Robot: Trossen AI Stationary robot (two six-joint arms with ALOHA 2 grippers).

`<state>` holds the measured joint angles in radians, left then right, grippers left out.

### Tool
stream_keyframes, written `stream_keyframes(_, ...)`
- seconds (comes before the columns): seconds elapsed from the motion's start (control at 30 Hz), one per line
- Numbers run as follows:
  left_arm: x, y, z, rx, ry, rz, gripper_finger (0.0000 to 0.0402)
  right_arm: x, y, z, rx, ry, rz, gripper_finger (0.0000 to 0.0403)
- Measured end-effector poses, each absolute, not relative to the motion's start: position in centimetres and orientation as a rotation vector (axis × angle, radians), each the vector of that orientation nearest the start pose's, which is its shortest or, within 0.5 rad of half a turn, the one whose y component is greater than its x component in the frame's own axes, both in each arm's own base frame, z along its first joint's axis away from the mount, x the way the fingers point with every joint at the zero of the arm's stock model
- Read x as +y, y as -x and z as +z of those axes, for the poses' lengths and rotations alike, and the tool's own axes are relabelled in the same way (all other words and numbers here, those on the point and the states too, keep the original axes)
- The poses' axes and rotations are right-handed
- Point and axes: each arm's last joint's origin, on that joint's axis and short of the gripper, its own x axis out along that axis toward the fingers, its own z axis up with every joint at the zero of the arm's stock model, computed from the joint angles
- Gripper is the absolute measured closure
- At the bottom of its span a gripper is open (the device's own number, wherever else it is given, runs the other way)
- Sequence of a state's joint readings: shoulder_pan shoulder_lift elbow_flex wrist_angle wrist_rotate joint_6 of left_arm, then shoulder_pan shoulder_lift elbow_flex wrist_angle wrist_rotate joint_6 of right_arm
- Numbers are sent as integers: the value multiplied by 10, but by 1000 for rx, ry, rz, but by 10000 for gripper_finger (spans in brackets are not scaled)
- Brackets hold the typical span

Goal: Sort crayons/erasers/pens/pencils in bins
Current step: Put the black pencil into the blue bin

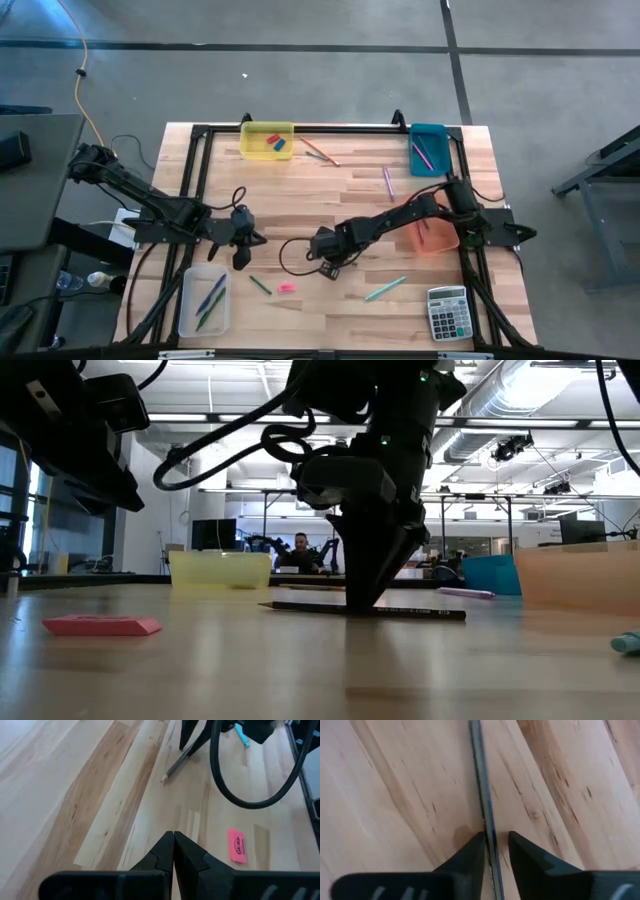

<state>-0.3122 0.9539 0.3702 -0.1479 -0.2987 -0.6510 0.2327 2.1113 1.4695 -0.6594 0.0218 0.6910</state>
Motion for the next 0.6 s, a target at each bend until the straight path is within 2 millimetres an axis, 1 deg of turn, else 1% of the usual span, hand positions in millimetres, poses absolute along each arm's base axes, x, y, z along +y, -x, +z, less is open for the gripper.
stream_keyframes(0.17,-45,-169,169,673,393,231,401,88,-403,136,1301,-466,-267,376)
stream_keyframes(0.27,-44,-169,170,665,349,243,401,86,-404,136,1305,-498,-272,396)
stream_keyframes(0.37,-42,-169,169,661,312,261,402,86,-403,137,1300,-538,-296,395)
stream_keyframes(0.5,-37,-171,169,653,325,299,402,86,-401,146,1286,-597,-307,388)
stream_keyframes(0.6,-31,-172,170,650,316,325,402,85,-398,167,1239,-655,-305,388)
